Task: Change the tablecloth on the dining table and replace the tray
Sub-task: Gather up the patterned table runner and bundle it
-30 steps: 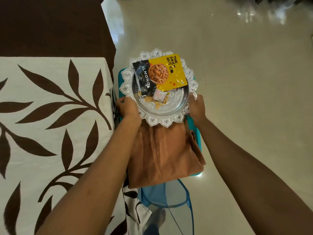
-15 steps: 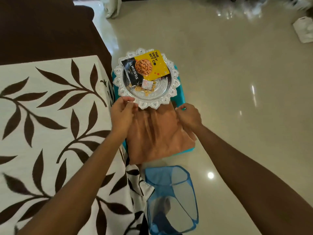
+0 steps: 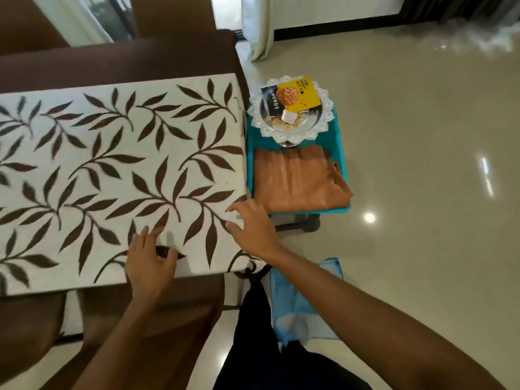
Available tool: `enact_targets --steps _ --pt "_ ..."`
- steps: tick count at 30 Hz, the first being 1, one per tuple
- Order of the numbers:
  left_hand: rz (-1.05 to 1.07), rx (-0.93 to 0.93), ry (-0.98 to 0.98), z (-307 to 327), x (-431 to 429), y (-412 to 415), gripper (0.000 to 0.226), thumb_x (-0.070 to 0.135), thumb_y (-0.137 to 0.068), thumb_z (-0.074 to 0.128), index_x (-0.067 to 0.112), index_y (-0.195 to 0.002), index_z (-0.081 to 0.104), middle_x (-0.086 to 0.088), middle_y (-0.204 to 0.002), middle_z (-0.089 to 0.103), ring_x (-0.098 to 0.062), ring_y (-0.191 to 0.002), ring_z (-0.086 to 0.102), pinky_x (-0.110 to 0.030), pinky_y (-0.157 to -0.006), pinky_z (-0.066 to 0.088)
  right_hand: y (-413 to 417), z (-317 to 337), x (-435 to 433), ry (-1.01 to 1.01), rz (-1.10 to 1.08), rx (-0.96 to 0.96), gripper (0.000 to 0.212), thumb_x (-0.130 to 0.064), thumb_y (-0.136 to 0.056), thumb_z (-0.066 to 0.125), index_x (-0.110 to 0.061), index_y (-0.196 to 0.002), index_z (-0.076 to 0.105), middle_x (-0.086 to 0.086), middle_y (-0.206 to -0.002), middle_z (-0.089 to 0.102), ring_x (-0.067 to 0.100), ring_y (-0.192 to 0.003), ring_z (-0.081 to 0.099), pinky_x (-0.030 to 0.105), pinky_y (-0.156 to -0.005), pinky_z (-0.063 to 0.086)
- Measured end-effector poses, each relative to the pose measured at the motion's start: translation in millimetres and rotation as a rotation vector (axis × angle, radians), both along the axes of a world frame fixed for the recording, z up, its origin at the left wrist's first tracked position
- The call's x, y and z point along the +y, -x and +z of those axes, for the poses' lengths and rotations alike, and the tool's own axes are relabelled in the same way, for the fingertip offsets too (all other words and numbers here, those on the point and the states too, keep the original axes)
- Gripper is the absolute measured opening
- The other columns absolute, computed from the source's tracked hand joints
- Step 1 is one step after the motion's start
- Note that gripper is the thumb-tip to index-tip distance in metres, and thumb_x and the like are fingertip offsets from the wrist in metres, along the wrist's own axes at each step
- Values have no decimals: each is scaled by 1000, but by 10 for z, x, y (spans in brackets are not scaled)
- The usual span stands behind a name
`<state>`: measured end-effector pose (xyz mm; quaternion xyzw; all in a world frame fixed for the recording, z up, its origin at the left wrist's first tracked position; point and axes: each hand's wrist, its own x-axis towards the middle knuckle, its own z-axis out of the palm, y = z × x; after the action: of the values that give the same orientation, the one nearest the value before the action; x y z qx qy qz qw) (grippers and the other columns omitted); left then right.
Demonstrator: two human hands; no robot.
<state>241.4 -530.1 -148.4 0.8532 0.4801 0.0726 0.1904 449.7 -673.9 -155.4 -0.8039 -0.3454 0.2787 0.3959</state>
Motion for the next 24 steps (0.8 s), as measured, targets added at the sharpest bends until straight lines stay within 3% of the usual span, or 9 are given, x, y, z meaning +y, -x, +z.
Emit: enact_targets --steps 3,6,8,12,16,19,22,24 --pt "-39 96 24 -32 7 370 55 39 -94 61 14 -141 49 -17 -150 43 -36 -139 40 -57 -109 38 399 33 38 75 177 -240 54 -41 -92 64 -17 -139 56 11 -139 52 29 -130 44 45 -108 42" --pt "-112 167 26 -14 22 589 56 44 -97 57 22 -146 44 -12 -156 36 -32 -144 33 -55 -113 34 712 -44 72 174 292 -361 67 -51 -94 59 -18 -150 43 19 -160 31 37 -149 24 49 -123 22" --pt "-128 184 87 35 80 650 59 48 -95 57 28 -148 41 -5 -159 32 -29 -146 30 -54 -114 32 848 -119 98 216 291 -433 72 -58 -95 50 -18 -153 38 20 -165 20 39 -153 14 51 -125 14" --pt "-182 196 170 128 239 745 61 45 -92 62 32 -147 42 1 -161 29 -25 -147 28 -52 -116 31 1028 -169 239 245 184 -481 80 -67 -97 27 -17 -159 25 22 -167 11 38 -155 6 53 -126 11" --pt "-215 151 223 145 366 835 62 42 -90 65 29 -147 43 1 -159 33 -24 -145 31 -50 -116 32 1166 -189 479 253 159 -473 83 -68 -99 27 -16 -162 9 20 -169 4 34 -156 0 48 -127 4" --pt "-228 9 336 146 492 883 62 36 -92 65 25 -148 40 -1 -151 44 -22 -139 41 -47 -114 37 1241 -201 688 259 153 -467 88 -69 -98 26 -14 -163 2 19 -169 3 33 -157 -1 47 -127 4" --pt "-113 -232 624 257 709 988 54 28 -99 59 30 -148 39 4 -147 49 -14 -134 46 -38 -111 41 1370 -189 1021 260 137 -460 95 -76 -95 26 -16 -162 -2 20 -169 -1 32 -157 -4 46 -127 3" --pt "-97 -312 582 283 967 1196 49 31 -99 58 32 -146 43 8 -142 53 -9 -129 49 -33 -107 44 1462 -190 1262 260 102 -433 100 -80 -92 29 -18 -162 -3 20 -169 -1 32 -157 -4 46 -127 2"
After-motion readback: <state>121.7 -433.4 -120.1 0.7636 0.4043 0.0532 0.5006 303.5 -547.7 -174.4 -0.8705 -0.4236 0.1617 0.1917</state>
